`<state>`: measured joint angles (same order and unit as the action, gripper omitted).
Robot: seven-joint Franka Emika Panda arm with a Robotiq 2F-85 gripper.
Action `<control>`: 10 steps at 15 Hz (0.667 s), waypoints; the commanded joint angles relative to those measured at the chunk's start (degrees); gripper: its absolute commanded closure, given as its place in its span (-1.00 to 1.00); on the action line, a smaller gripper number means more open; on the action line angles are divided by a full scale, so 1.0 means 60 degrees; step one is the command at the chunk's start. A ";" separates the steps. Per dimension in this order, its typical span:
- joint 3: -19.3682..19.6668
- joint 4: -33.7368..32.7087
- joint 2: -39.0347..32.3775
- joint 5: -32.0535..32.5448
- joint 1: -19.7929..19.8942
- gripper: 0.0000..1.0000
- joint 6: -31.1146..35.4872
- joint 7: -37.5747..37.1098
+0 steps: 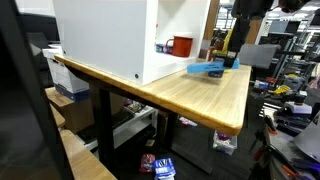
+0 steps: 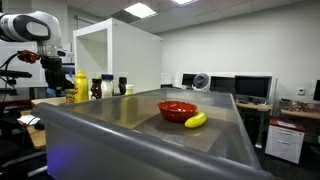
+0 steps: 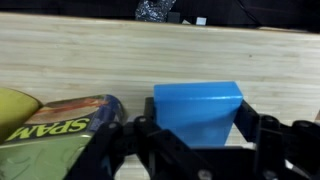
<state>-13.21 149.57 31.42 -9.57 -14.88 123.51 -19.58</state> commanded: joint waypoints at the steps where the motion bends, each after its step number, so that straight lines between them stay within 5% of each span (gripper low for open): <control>1: -0.0069 -0.0198 -0.0215 -0.0347 -0.0549 -0.03 -0.0085 0.1328; 10: 0.0044 -0.0956 -0.1546 -0.0125 -0.1344 -0.03 -0.0005 0.4308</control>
<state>-13.70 147.37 26.55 -9.95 -22.25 123.76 -1.71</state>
